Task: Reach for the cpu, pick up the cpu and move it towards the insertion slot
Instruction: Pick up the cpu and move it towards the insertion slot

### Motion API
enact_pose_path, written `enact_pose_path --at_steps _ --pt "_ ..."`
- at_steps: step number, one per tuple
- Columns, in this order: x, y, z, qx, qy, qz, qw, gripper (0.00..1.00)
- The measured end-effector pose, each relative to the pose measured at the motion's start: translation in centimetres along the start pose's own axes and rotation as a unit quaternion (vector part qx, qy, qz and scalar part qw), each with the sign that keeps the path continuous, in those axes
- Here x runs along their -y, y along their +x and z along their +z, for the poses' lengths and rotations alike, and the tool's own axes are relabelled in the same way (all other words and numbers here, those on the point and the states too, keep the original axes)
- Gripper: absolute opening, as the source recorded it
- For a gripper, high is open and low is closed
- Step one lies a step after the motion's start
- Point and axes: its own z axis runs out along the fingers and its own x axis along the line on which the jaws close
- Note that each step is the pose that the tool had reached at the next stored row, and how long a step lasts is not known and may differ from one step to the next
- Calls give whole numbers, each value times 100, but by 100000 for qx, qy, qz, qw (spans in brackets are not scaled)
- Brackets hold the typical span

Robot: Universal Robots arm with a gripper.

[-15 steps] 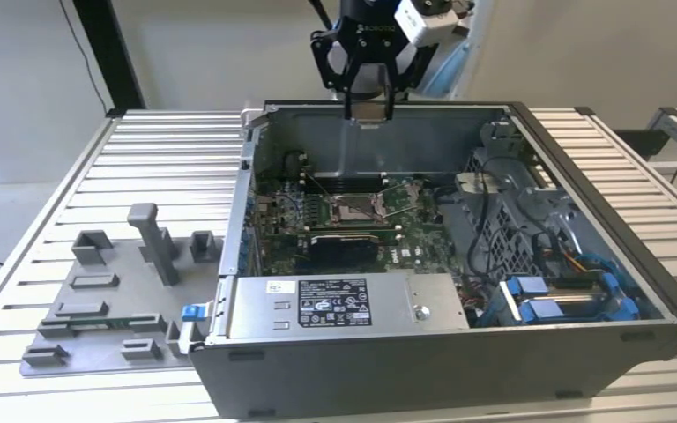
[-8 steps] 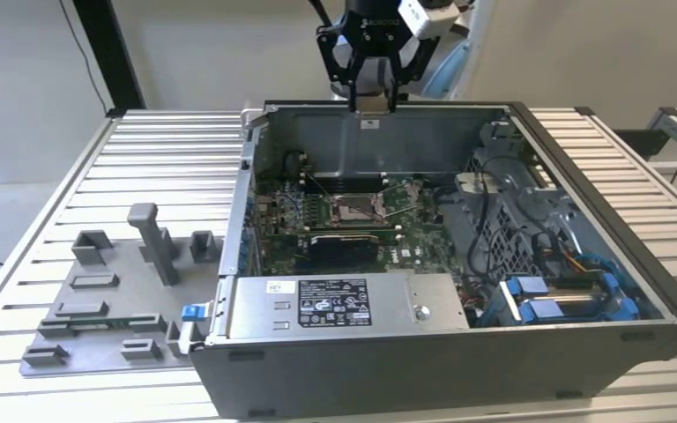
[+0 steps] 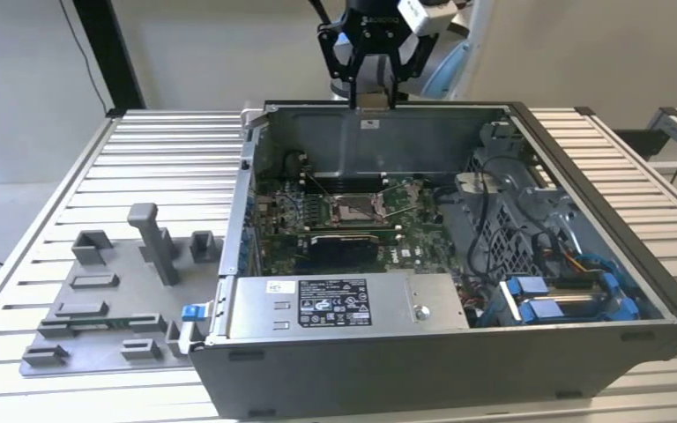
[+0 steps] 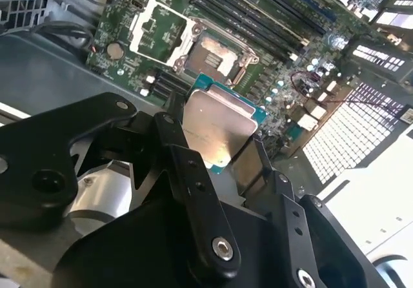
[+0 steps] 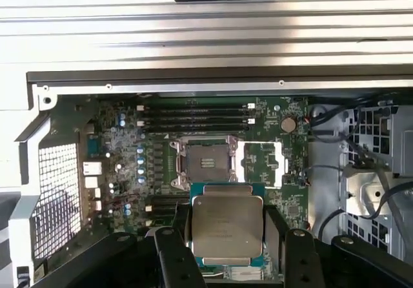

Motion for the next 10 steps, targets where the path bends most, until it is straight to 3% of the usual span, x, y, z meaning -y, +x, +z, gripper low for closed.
enact_pose_path --at_steps 10 --pt "0 17 1 64 -4 -3 100000 0"
